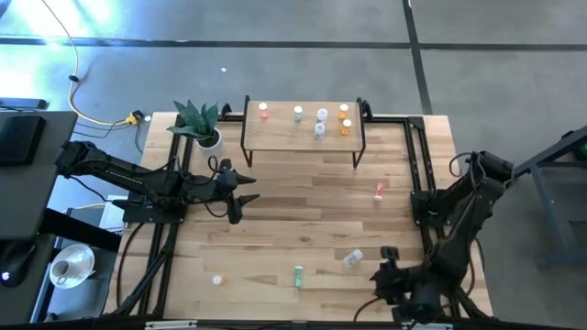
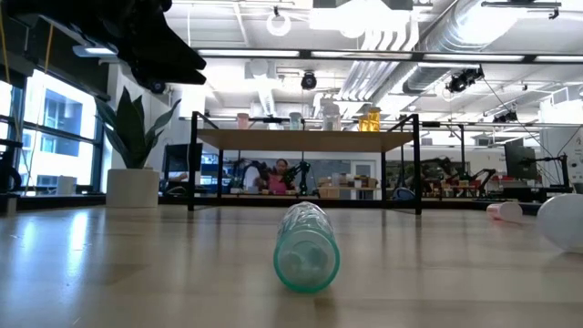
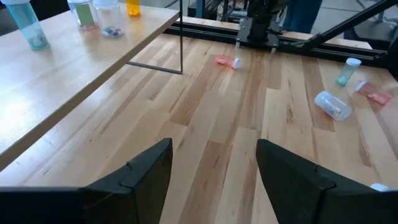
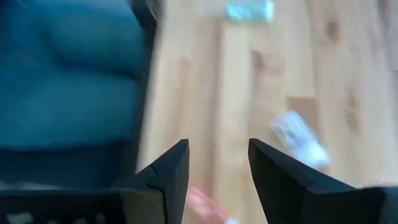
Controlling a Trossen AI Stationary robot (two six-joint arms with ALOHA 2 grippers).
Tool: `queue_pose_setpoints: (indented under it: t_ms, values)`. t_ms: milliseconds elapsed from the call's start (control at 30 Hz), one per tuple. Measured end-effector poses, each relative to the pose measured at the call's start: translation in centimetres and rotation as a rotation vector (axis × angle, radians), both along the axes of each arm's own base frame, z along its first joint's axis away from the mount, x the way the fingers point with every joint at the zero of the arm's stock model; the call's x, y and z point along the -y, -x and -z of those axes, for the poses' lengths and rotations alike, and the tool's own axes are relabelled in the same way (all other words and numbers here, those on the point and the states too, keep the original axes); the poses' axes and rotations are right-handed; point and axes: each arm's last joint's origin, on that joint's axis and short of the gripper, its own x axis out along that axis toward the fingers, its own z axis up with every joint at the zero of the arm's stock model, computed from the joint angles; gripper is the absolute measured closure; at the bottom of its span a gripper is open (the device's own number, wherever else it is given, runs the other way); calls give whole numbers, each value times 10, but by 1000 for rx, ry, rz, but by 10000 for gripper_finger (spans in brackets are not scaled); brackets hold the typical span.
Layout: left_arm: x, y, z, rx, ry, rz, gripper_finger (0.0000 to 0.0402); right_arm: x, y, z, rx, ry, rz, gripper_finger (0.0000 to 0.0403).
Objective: Pick and place medicine bottles onto shelf by color
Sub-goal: Put the bottom pink pill bottle aligned with the other pink pill bottle on the shelf
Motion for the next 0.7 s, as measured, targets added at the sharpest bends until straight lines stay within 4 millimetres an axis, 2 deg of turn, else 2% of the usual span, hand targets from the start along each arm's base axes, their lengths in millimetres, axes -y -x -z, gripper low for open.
queue_pose_setpoints:
  t_ms: [100,267,700]
  values:
    - [0,0,0,0,1,2,179,-4,0,13,-95,70,-33,247]
    - [0,0,0,0,1,2,179,-14,-2,34,-239,47,-63,247]
    - [1,-5,7,-41,-2,1,179,-27,-8,69,-336,111,-97,247]
